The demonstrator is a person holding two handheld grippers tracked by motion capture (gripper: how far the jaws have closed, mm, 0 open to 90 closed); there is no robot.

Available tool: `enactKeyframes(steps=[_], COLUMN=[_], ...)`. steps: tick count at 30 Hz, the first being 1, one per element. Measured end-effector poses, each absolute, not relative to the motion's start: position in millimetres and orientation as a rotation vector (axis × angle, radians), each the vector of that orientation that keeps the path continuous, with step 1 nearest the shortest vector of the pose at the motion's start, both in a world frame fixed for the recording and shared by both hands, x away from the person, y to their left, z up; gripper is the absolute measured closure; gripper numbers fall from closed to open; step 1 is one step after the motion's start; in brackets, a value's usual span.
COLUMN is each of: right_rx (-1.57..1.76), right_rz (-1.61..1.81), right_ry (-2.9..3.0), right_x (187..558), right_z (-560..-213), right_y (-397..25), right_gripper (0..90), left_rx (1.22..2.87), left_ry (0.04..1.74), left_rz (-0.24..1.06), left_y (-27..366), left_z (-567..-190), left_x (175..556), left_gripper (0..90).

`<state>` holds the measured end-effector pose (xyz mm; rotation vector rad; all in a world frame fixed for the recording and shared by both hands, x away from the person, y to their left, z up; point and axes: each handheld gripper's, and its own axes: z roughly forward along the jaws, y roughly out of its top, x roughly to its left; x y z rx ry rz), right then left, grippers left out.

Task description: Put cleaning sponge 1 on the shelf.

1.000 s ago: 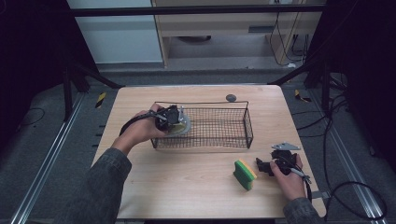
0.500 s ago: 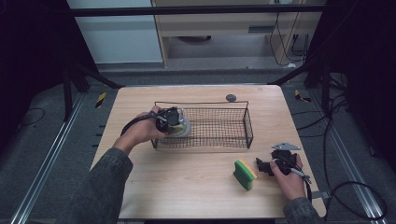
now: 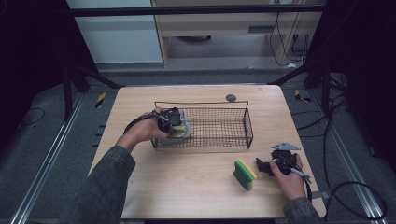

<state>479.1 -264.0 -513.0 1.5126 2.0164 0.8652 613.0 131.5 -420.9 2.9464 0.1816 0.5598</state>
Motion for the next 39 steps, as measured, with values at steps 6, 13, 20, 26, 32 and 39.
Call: enactKeyframes(steps=[6, 13, 20, 26, 32, 39], right_rx=[1.513, 1.512, 1.510, 1.511, 1.512, 1.513], right_rz=[0.866, 0.865, 0.866, 0.866, 0.865, 0.865], right_ry=[2.016, 2.016, 2.017, 2.017, 2.017, 2.017], right_x=[479.1, 479.2, 479.2, 479.2, 479.2, 479.1], right_z=[-513.0, -513.0, -513.1, -513.1, -513.0, -513.0], right_y=[-264.0, -264.1, -264.1, -264.1, -264.1, -264.1], right_gripper=[0.4, 0.4, 0.4, 0.4, 0.4, 0.4], left_rx=[2.951, 2.946, 2.893, 2.831, 2.813, 2.785], left_ry=[0.191, 0.195, 0.214, 0.216, 0.229, 0.258], left_rz=[0.540, 0.535, 0.550, 0.545, 0.581, 0.635], left_y=[129.1, 130.0, 132.7, 136.0, 140.2, 142.1], left_z=[-423.7, -423.5, -415.8, -402.1, -394.5, -389.8], left_x=[615.5, 616.5, 614.0, 609.8, 607.6, 606.0], left_gripper=[70.0, 69.2, 64.5, 61.5, 59.6, 53.7])
